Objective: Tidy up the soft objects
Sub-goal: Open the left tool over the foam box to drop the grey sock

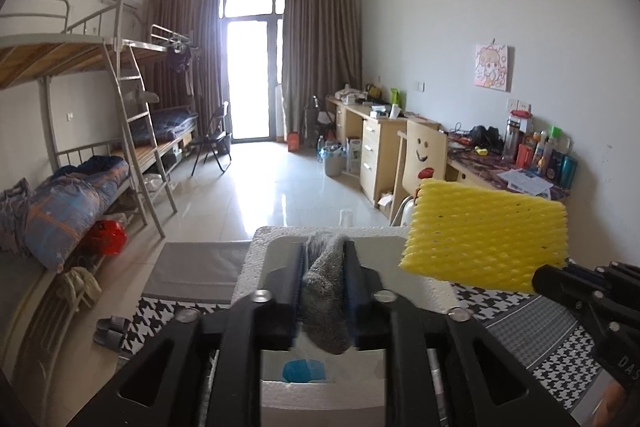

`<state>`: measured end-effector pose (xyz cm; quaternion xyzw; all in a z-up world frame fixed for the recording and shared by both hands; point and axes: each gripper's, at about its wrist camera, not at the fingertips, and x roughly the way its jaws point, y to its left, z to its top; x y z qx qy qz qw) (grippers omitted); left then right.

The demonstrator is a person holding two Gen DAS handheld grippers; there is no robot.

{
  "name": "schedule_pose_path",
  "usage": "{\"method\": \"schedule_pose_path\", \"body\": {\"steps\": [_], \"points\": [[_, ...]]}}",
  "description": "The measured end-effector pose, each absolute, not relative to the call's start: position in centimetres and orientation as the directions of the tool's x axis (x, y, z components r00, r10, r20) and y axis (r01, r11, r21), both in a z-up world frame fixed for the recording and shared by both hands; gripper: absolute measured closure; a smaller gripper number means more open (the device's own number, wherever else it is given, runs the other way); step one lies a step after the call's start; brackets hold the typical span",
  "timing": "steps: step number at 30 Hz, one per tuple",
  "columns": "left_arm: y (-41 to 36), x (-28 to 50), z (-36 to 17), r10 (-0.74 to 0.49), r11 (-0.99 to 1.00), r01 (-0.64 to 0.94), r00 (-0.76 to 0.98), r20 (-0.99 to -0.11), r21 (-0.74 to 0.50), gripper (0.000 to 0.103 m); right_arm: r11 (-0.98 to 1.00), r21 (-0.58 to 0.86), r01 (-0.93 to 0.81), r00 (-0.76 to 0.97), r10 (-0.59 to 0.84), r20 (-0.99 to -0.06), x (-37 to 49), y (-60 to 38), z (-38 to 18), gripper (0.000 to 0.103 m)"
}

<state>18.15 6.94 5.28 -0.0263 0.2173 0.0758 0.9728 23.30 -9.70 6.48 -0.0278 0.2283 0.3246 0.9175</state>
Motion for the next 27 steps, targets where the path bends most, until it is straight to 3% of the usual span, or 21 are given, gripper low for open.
{"method": "schedule_pose_path", "body": {"steps": [2,3,7,10,16,27], "points": [[7.2,18.0,5.3,0.141,0.985,-0.169,0.893,-0.428,-0.029,0.031,0.789,0.097,-0.607,0.685,0.581,-0.439,23.3,-9.6,6.4,0.090],[7.3,17.8,5.3,0.142,0.984,-0.173,0.896,-0.420,-0.037,0.026,0.789,0.096,-0.607,0.685,0.580,-0.441,23.3,-9.5,6.4,0.090],[7.4,17.2,5.6,0.152,0.983,-0.180,0.899,-0.410,-0.030,0.024,0.790,0.095,-0.606,0.684,0.578,-0.445,23.4,-9.2,6.2,0.090],[7.3,17.0,5.8,0.170,0.981,-0.193,0.902,-0.398,-0.020,0.013,0.789,0.094,-0.607,0.684,0.579,-0.444,23.4,-9.2,6.1,0.090],[8.2,16.0,6.3,0.212,0.973,-0.231,0.909,-0.359,-0.011,0.002,0.786,0.091,-0.612,0.680,0.581,-0.448,23.4,-8.9,6.0,0.090],[10.3,14.4,6.5,0.270,0.956,-0.292,0.906,-0.326,-0.017,0.001,0.768,0.084,-0.635,0.659,0.594,-0.461,23.4,-7.3,6.0,0.090]]}}
